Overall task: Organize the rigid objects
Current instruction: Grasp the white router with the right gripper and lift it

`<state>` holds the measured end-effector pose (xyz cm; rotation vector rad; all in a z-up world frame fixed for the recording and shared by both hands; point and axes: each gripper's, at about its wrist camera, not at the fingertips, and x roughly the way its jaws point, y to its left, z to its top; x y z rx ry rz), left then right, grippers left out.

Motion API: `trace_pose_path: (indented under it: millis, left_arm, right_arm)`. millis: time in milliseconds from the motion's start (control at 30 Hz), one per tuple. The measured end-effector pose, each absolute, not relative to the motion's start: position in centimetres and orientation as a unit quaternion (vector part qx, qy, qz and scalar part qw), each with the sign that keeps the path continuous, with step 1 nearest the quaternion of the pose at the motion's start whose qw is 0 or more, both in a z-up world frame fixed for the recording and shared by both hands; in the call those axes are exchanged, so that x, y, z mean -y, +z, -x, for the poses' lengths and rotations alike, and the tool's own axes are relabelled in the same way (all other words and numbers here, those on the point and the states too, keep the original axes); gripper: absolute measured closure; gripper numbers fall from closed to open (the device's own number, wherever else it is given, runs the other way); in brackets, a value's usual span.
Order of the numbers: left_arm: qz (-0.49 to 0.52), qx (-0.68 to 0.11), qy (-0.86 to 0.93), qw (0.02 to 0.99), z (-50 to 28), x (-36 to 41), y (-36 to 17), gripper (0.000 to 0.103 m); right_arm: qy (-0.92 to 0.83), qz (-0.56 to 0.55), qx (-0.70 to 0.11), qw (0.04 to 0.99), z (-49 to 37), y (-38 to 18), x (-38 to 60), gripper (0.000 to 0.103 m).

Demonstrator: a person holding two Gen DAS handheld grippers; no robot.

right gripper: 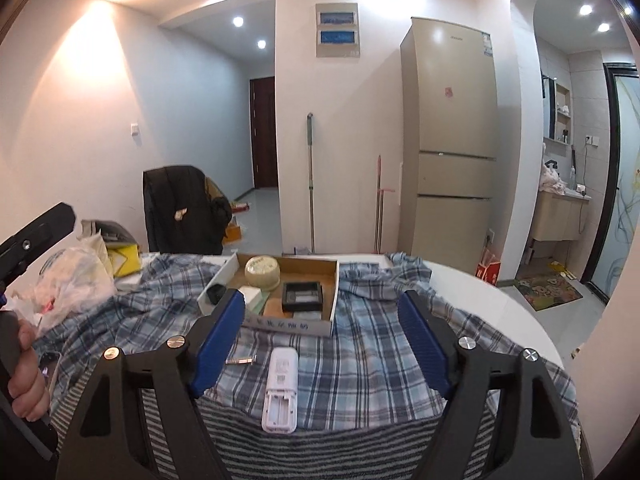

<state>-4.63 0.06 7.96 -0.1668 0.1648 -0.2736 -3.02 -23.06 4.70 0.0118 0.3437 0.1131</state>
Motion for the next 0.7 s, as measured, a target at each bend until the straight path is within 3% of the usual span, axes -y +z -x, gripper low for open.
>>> trace_pose_path:
  millis: [467,700]
  left_arm:
    - [0.074,-0.141,-0.114,0.981,1.1,0.5,4.7,0.0]
    - [0.077,-0.167,-0.098,0.978,-1.3,-0.1,1.7,0.0]
  right_arm:
    - [0.041,-0.018,-0.239,0.97,-0.4,1.5,23.4,0.025]
    - [0.055,-0.005,-0.289,0.956,-3.1,-1.0,21.7,0.034]
